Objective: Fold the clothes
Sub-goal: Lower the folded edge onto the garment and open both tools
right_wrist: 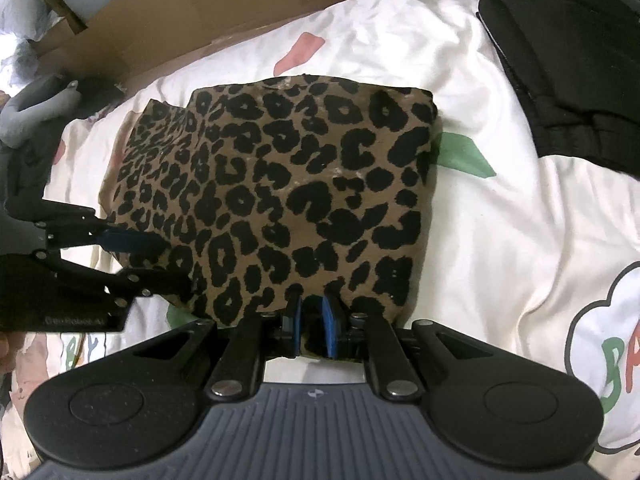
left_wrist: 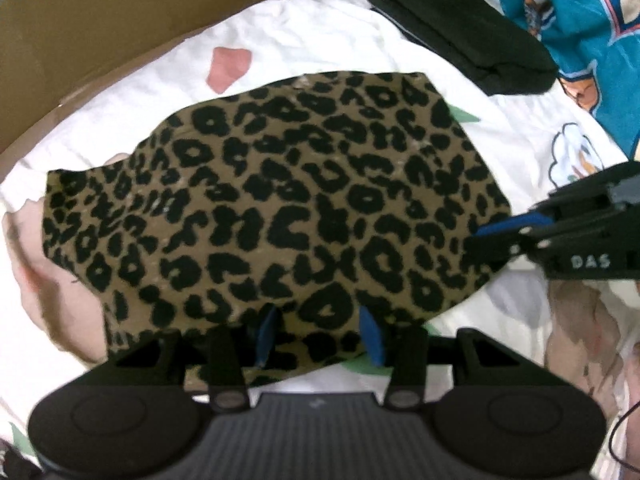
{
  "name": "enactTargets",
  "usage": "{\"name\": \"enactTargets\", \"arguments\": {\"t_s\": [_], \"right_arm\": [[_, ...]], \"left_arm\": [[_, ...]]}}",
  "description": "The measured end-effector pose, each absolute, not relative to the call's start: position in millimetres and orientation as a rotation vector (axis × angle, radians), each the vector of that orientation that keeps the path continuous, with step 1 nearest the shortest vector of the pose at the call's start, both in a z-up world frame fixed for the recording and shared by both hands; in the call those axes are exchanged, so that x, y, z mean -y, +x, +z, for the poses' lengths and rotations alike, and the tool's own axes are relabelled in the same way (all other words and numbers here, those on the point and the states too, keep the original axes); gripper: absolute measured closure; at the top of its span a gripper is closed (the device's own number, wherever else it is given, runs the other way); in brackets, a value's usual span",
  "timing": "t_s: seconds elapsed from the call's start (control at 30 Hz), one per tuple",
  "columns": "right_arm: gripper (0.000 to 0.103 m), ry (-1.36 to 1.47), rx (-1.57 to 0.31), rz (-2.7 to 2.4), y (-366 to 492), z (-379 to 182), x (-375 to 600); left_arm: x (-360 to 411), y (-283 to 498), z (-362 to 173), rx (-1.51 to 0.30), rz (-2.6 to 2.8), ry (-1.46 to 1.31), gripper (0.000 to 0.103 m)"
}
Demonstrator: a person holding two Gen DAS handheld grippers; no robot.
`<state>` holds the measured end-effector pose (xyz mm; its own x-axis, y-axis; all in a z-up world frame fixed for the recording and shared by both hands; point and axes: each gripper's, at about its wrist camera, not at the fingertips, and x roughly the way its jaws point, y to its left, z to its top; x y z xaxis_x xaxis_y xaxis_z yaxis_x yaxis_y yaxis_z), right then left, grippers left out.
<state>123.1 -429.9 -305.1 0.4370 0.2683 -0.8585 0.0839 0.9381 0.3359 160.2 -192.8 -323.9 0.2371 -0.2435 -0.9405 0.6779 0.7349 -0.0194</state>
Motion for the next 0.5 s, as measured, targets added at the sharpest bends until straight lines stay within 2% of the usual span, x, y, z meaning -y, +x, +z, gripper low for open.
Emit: {"name": "enactTargets", "arguments": {"t_s": [0.5], "right_arm": [[0.086, 0.353, -1.117, 0.106, 117, -306, 438]], "left_arm": [[130, 178, -321, -1.201, -0.519, 0.354, 0.054]]}}
